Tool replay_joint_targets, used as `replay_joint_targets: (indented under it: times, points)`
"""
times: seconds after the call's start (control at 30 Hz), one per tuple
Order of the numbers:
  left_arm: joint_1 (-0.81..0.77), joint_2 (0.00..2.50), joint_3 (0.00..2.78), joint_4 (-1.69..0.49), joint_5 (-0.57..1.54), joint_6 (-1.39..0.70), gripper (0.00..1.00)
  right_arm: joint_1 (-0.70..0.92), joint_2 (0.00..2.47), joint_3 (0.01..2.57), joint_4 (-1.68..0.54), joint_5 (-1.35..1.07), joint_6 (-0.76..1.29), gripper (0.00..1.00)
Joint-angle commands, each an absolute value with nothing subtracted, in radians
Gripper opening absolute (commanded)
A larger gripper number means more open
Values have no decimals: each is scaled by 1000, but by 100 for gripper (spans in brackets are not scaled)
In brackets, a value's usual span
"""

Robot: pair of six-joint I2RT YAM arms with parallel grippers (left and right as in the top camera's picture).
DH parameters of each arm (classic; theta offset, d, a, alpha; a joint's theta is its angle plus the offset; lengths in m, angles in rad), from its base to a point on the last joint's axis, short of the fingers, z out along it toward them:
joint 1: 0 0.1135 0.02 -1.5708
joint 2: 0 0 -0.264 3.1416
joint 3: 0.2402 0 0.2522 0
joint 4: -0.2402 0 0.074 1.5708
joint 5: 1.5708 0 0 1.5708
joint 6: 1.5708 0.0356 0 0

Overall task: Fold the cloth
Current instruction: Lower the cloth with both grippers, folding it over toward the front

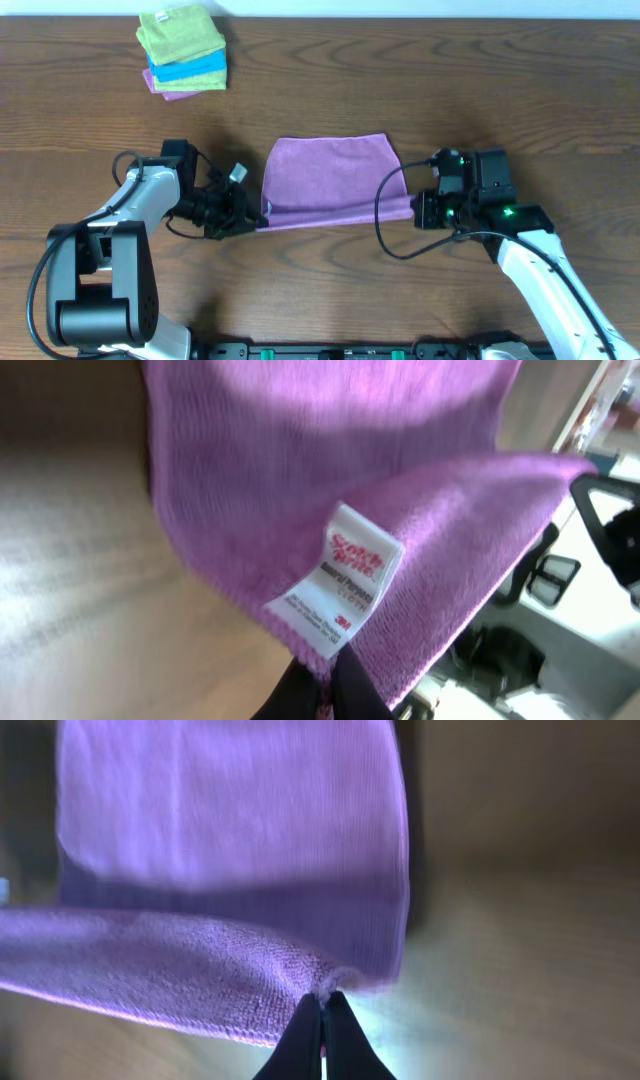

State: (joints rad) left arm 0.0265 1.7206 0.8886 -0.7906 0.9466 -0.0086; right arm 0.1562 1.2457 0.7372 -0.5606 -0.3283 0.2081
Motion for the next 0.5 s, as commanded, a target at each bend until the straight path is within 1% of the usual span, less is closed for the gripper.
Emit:
replay_joint_targets:
  times: [0.0, 0.23, 0.47]
  points:
    - [39, 1703, 890, -731, 943, -175, 6, 152, 1236, 736, -505, -265, 263, 1]
    - [39, 1703, 891, -540, 944, -355, 6, 152, 1303, 736, -393, -248, 284, 1]
    - [25, 1703, 891, -265, 935, -541, 6, 152, 1396, 736, -257, -239, 307, 1]
